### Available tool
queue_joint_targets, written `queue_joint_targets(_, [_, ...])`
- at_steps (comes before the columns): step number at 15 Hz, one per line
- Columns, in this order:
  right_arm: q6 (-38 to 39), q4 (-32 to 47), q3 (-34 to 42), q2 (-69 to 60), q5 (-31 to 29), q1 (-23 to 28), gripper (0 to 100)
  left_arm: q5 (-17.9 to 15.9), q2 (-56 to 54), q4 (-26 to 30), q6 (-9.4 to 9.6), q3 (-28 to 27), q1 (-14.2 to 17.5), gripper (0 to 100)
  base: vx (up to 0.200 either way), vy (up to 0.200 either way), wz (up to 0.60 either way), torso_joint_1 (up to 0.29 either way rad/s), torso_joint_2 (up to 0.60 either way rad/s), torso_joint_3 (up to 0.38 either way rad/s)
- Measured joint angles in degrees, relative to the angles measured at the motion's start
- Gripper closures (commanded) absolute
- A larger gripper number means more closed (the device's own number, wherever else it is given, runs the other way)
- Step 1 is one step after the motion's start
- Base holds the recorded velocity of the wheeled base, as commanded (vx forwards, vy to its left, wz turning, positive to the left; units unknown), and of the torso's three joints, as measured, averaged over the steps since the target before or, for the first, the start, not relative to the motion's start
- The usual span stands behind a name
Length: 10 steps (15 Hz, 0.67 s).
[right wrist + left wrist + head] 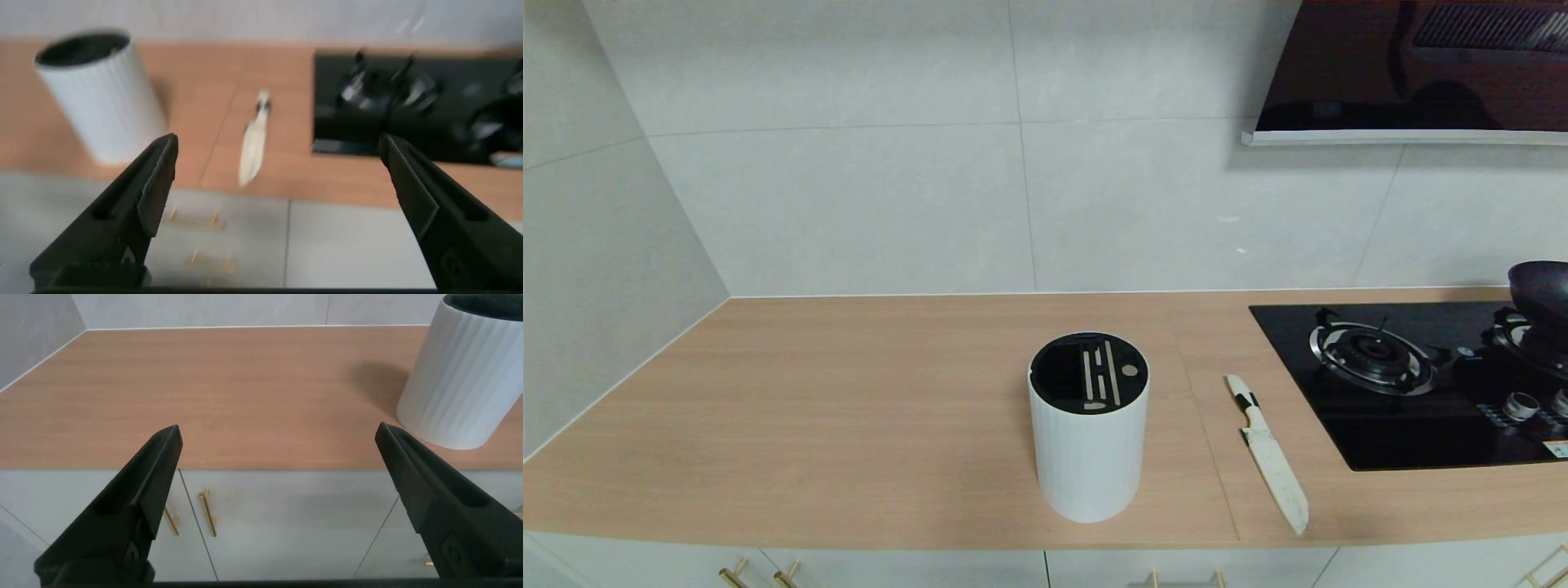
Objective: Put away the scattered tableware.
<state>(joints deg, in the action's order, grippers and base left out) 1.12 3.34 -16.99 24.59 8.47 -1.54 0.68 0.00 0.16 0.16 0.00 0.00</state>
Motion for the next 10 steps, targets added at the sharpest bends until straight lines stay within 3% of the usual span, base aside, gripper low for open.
queue_joint_targets(4, [0.55,-3.78,-5.55,22.7,-0.38,-4.47,0,0.0,0.0,0.0,0.02,0.0,0.0,0,0.0,0.0,0.0,0.0,0.0,0.0])
queue_joint_targets(10, [0.65,-22.41,-12.8,56.42,-8.25,-11.89,0,-0.02,0.0,0.02,0.02,0.0,0.0,0,0.0,0.0,0.0,0.0,0.0,0.0])
